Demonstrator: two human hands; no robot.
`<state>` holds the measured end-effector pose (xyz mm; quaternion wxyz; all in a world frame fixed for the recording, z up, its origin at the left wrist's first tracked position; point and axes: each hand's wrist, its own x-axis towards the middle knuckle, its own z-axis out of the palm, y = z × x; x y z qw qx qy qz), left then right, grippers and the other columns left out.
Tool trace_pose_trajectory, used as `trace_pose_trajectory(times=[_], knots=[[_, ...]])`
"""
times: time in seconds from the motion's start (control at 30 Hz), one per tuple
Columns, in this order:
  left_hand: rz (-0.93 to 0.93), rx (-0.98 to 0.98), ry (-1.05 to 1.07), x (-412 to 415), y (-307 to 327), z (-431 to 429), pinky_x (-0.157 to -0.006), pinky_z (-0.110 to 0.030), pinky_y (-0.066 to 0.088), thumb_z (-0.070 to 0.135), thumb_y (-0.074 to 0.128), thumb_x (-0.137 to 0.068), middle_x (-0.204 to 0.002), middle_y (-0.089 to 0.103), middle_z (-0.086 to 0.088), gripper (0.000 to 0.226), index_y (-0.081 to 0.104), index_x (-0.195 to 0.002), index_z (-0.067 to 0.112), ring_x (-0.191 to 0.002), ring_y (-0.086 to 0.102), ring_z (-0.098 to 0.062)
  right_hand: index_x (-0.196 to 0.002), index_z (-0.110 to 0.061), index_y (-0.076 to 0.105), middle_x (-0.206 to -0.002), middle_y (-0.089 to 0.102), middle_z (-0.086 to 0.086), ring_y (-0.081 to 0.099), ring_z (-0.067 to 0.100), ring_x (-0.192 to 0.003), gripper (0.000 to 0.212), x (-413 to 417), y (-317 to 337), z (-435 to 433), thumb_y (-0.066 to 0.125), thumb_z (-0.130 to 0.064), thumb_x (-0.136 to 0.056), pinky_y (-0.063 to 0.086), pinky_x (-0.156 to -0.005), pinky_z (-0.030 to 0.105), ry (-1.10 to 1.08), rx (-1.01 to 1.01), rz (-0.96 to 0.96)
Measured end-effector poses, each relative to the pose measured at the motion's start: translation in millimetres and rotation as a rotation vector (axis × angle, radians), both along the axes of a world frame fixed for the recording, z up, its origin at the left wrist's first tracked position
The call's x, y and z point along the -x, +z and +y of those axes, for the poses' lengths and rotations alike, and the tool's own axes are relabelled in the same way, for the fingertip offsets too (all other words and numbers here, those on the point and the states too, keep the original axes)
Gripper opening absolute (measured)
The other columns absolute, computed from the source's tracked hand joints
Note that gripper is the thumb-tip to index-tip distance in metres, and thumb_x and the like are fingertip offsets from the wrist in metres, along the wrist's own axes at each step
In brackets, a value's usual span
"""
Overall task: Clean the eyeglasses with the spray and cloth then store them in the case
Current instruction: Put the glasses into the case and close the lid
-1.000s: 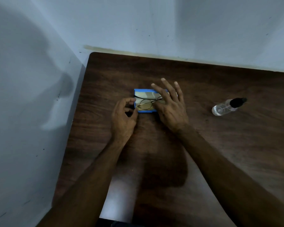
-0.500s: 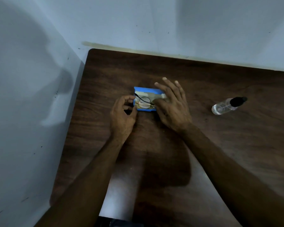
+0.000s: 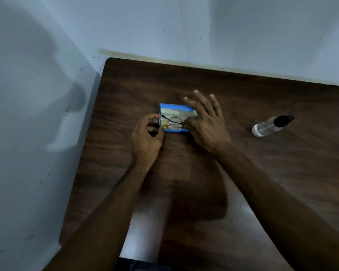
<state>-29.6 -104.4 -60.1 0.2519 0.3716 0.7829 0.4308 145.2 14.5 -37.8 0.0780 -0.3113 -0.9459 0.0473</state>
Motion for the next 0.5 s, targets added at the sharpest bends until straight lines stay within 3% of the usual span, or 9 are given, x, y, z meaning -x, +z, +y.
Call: trace_pose_trajectory(times=[0.3, 0.5], knots=[[-0.008, 0.001, 0.000, -1, 1, 0, -0.080, -0.015, 0.058, 0.015, 0.080, -0.089, -0.121, 0.068, 0.011, 0.041, 0.064, -0.126, 0.025, -0.098, 0.068, 0.001, -0.093, -0.031, 0.077, -0.168, 0.031, 0.002, 0.007, 0.028, -0.160, 0.025, 1, 2, -2, 0.056, -0.043, -0.100, 0.008, -0.127, 0.060, -0.018, 0.046, -0.026], [0.022, -0.001, -0.007, -1, 0, 0, -0.079, -0.021, 0.061, 0.014, 0.079, -0.089, -0.124, 0.067, 0.010, 0.042, 0.063, -0.126, 0.027, -0.096, 0.069, -0.002, -0.110, -0.019, 0.075, -0.161, 0.042, 0.011, 0.022, 0.032, -0.157, 0.019, -10, 2, -3, 0.064, -0.028, -0.098, 0.018, -0.125, 0.060, -0.054, 0.073, 0.180]])
